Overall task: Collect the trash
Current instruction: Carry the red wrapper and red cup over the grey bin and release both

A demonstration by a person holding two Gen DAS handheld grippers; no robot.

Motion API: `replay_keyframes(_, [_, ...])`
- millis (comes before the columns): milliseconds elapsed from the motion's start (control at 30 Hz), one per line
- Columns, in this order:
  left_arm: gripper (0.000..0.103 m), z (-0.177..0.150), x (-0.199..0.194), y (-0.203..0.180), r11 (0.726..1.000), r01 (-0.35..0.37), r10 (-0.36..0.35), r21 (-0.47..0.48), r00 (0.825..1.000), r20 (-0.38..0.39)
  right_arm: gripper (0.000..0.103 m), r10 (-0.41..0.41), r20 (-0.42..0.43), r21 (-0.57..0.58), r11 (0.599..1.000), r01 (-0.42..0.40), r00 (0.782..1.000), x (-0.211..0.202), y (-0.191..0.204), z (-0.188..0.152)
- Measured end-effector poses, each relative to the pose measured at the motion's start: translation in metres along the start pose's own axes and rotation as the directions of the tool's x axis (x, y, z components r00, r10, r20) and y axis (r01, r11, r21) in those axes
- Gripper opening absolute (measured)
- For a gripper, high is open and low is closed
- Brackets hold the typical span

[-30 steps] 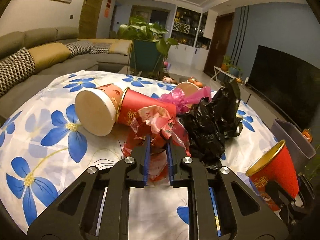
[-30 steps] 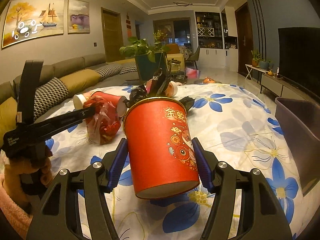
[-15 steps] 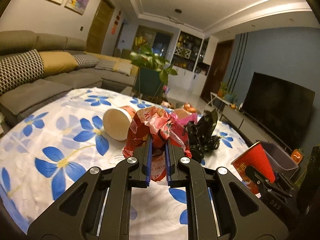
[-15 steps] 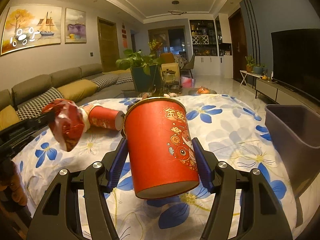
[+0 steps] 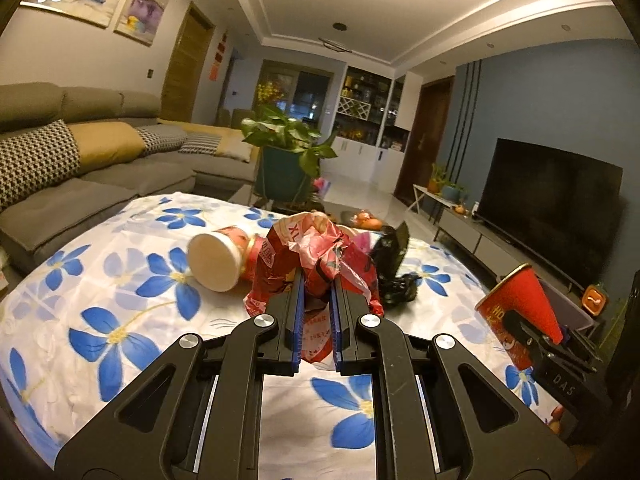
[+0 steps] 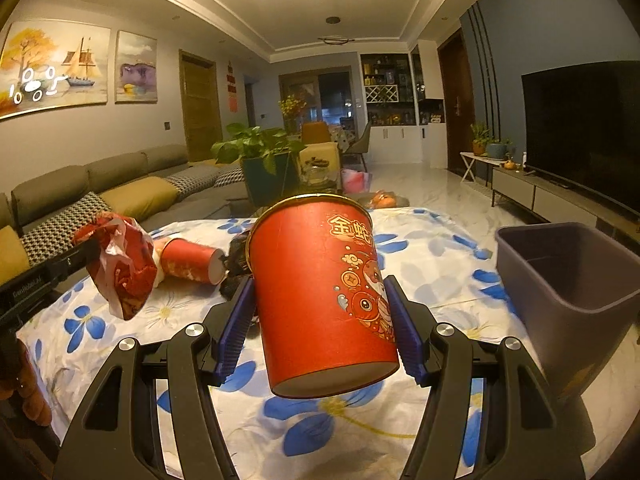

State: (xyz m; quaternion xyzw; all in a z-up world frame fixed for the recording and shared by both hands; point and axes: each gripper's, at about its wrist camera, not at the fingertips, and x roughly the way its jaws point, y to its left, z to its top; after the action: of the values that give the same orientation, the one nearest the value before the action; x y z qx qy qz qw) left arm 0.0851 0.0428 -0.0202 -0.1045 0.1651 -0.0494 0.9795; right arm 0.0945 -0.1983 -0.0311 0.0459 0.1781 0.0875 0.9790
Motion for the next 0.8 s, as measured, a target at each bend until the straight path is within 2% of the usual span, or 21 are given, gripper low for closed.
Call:
replay_keyframes(433, [0.011, -0.002, 0.036, -0.072, 0.987, 0.125, -0.123, 0.098, 0.992, -0.032, 0.063, -0.116, 0.049, 0.037, 0.993, 0.114, 0.992, -0.009, -0.052, 0.015])
replay_keyframes(600, [0.011, 0.0, 0.06, -0.111, 0.969, 0.213, -0.207, 0.128, 0.976, -0.063, 0.063, -0.194, 0.068, 0.046, 0.98, 0.192, 0.979, -0.011, -0.082, 0.021])
replay_keyframes(800, [0.011, 0.006, 0.084, -0.166, 0.932, 0.32, -0.313, 0.168, 0.947, -0.068, 0.063, -0.323, 0.104, 0.075, 0.946, 0.316, 0.941, -0.018, -0.129, 0.032])
